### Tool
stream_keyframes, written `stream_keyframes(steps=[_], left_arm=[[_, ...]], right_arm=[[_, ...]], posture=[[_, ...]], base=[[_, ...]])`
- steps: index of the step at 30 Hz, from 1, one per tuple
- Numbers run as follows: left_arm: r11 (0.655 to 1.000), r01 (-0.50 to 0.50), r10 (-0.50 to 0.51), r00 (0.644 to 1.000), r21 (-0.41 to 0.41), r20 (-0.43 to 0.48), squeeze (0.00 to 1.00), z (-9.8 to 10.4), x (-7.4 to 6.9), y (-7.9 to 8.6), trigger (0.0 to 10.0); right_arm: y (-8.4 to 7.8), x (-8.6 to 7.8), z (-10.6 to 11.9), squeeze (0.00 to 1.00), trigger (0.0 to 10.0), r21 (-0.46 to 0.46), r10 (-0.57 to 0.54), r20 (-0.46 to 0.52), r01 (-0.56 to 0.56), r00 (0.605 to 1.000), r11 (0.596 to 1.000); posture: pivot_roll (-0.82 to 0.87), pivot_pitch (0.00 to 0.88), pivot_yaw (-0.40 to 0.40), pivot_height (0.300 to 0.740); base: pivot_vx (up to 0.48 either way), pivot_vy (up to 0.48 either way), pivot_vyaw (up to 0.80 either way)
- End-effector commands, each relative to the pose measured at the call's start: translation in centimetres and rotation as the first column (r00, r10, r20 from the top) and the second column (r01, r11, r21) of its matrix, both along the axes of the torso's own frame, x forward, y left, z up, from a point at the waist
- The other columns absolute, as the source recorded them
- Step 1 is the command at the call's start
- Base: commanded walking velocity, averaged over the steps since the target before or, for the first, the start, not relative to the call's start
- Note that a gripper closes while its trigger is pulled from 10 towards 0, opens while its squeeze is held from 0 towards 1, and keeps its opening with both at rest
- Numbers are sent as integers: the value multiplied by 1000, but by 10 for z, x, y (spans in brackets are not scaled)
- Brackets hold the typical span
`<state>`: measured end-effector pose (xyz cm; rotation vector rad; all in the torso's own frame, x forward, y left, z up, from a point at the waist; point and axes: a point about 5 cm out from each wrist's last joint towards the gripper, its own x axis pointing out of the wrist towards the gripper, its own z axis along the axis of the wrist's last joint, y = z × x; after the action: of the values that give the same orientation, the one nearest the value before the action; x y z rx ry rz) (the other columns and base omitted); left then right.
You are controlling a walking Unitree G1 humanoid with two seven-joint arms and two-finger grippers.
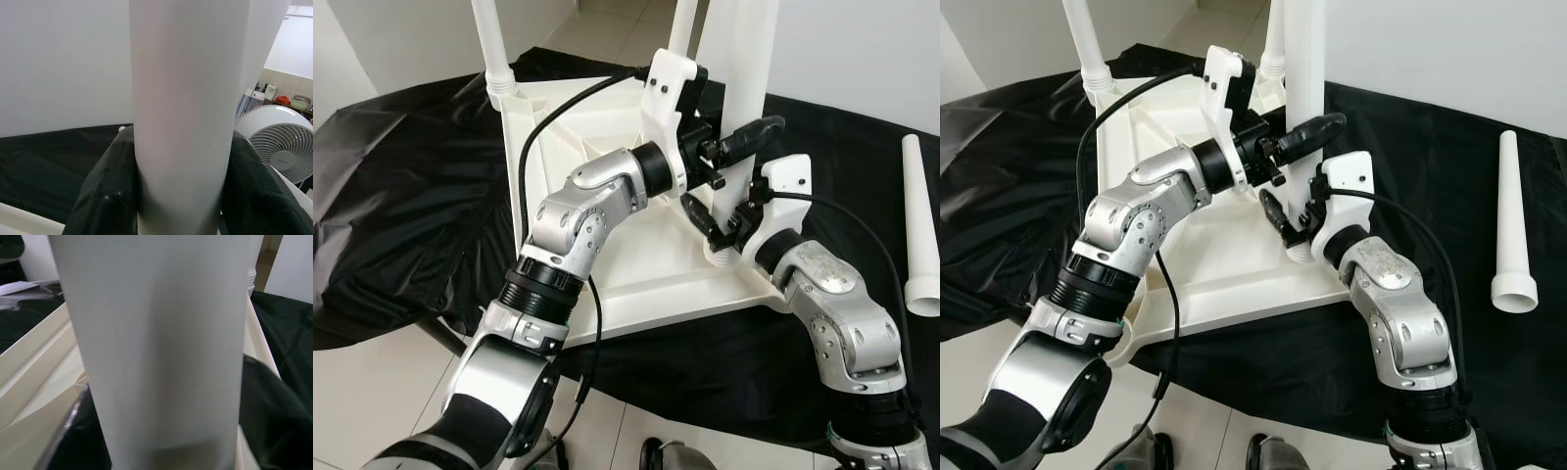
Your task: Building children table
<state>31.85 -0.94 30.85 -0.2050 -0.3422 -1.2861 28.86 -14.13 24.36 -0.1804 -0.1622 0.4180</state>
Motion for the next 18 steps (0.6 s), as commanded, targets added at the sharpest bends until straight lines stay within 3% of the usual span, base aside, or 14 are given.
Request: stream_keyframes(steps=[1,13,14,16,17,18], left_arm=[[998,65,-65,998,-10,24,0,4,-10,-10,10000],[997,79,-78,996,-15,51,0,10,-20,-14,10000],[996,88,-87,994,-12,65,0,11,-23,-15,10000],[995,100,-98,994,-24,51,0,11,-25,-15,10000],[994,103,-101,994,-28,52,725,11,-26,-15,10000],[994,103,-101,994,-28,52,725,11,-26,-15,10000]], right_arm=[[2,1,-1,0,0,7,6,-20,-6,1000,1000],[-1,2,-6,0,0,-29,-43,-77,41,996,999],[-3,3,-7,0,9843,-33,-70,-80,68,994,997],[-4,4,-8,0,10000,-33,-80,-82,77,993,996],[-4,5,-8,0,10000,-33,-85,-85,82,993,996],[-4,5,-8,0,10000,-33,-85,-85,82,993,996]], posture=[[18,149,-45,740],[13,149,-44,740],[14,147,-43,740],[13,145,-42,740],[14,144,-41,740],[14,144,-41,740]], base=[[0,0,0],[0,0,0],[0,0,0],[0,0,0],[0,0,0],[0,0,0]])
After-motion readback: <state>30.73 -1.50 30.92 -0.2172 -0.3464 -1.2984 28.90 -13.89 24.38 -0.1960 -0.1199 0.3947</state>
